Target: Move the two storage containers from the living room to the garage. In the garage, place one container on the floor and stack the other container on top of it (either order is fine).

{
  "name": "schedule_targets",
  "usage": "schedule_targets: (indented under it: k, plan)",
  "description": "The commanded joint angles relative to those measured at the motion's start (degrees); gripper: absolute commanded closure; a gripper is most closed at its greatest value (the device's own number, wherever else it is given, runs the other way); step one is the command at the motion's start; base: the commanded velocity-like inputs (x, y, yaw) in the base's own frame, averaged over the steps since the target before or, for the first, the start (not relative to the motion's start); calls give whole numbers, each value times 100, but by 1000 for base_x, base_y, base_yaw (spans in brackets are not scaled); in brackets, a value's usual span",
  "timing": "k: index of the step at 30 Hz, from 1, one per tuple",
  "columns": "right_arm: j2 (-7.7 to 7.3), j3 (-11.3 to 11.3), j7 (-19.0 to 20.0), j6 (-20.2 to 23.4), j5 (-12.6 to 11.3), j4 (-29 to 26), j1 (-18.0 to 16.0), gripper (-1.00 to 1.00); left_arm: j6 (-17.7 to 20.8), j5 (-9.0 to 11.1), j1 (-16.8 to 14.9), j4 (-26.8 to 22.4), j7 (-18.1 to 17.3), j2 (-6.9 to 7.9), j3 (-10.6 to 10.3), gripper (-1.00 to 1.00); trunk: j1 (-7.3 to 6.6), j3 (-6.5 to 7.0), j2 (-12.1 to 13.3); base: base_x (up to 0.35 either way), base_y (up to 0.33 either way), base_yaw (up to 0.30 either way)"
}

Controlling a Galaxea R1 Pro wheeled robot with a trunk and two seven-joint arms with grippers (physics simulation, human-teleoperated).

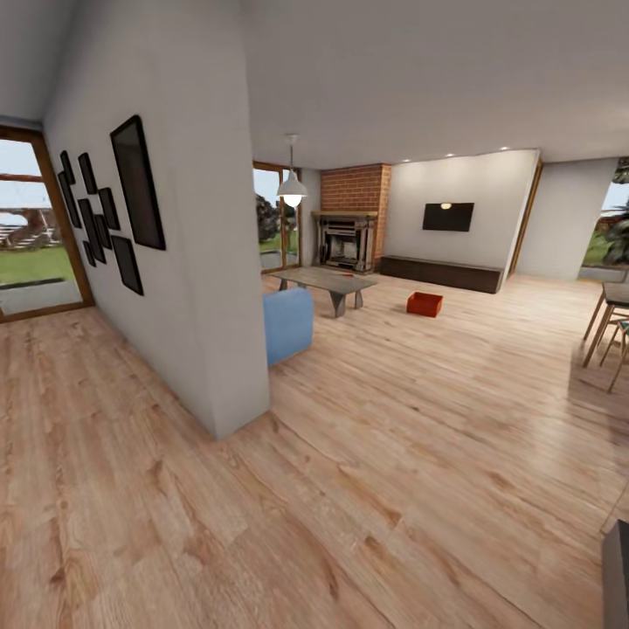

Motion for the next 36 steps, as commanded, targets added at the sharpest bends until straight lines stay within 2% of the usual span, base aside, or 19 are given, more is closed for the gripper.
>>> schedule_targets:
  k: [1,8,22,36]
  plan:
    - [3,49,-3,-39,-59,18,-6,-100,-11,27,-1,-2,-2,0,-1,-100,3,-5,-2,326,0,0]
    - [8,49,-3,-42,-59,17,-6,-100,-10,27,-1,-2,-1,0,-1,-100,3,-5,-2,326,0,-40]
    - [3,49,-3,-41,-59,17,-6,-100,-11,19,-1,-2,-2,0,-1,-100,3,-5,-2,326,0,-229]
    - [3,49,-3,-43,-38,17,-6,-100,-11,18,-1,-2,-2,0,-1,-100,3,-5,-2,326,0,-21]
